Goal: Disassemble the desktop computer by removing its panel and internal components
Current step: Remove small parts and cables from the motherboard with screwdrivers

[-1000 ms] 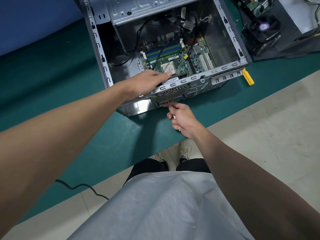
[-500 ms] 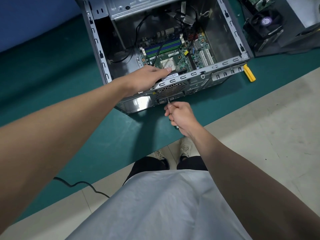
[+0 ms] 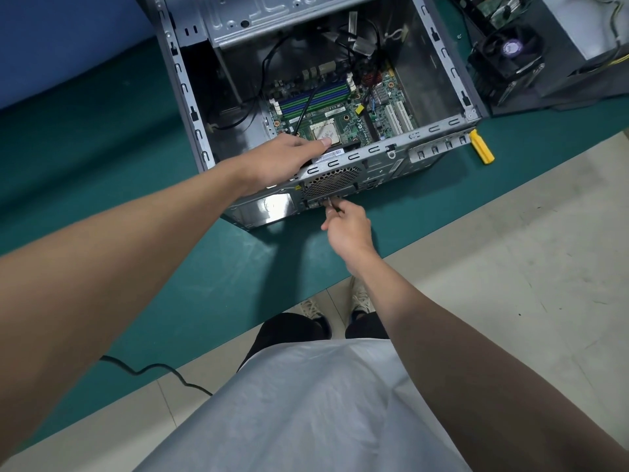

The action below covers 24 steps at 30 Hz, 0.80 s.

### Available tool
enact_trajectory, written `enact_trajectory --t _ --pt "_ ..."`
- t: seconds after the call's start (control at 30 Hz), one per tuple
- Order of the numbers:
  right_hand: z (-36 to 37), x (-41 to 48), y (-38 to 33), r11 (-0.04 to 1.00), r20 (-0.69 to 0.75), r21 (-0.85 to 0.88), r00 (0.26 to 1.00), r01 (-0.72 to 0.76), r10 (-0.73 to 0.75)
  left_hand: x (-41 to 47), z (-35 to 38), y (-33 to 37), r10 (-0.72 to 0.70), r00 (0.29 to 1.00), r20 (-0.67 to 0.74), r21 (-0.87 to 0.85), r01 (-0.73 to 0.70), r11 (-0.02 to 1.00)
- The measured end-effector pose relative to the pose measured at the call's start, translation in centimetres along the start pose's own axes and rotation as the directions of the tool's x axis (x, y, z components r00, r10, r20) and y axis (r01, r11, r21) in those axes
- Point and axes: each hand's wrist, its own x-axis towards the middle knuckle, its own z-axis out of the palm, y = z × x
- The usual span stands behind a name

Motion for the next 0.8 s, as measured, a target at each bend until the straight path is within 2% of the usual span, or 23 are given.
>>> enact_trajectory --t 0.4,0.8 --pt "-0.06 -0.08 -0.02 0.996 0.044 -0.087 0.999 0.012 -0.008 0.35 -0.11 -0.26 -0.006 1.000 -0.002 0.015 0.006 1.000" --pt "-0.18 -0.09 -0.25 0.996 0.029 -0.090 1.000 0.011 -0.008 -0.17 -0.07 0.09 -0.012 1.000 -0.019 0.035 0.012 0.999"
